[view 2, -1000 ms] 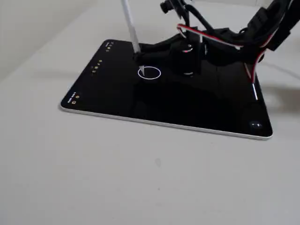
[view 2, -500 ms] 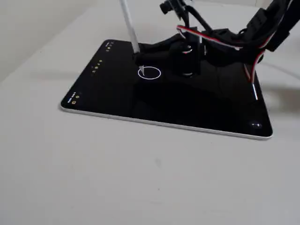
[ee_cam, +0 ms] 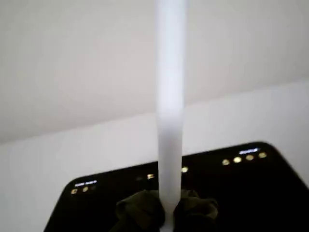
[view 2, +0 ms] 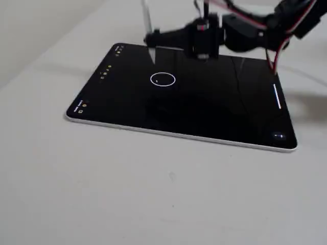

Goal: Draw 2 dots in a circle representing the eyes of a stickman

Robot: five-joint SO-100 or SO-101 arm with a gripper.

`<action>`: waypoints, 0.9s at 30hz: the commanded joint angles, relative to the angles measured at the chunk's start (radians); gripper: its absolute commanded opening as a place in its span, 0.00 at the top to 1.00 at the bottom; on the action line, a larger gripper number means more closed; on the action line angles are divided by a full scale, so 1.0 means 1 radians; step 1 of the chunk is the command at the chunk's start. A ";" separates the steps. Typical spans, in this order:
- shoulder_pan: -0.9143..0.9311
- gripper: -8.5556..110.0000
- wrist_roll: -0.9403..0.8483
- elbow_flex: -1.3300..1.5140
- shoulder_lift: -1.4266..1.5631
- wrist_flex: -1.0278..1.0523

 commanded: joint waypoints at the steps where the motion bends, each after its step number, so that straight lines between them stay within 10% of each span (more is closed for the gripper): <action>1: 0.028 0.93 -0.055 -0.011 0.080 0.003; 27: -0.031 0.93 -0.172 -0.014 -0.066 -0.044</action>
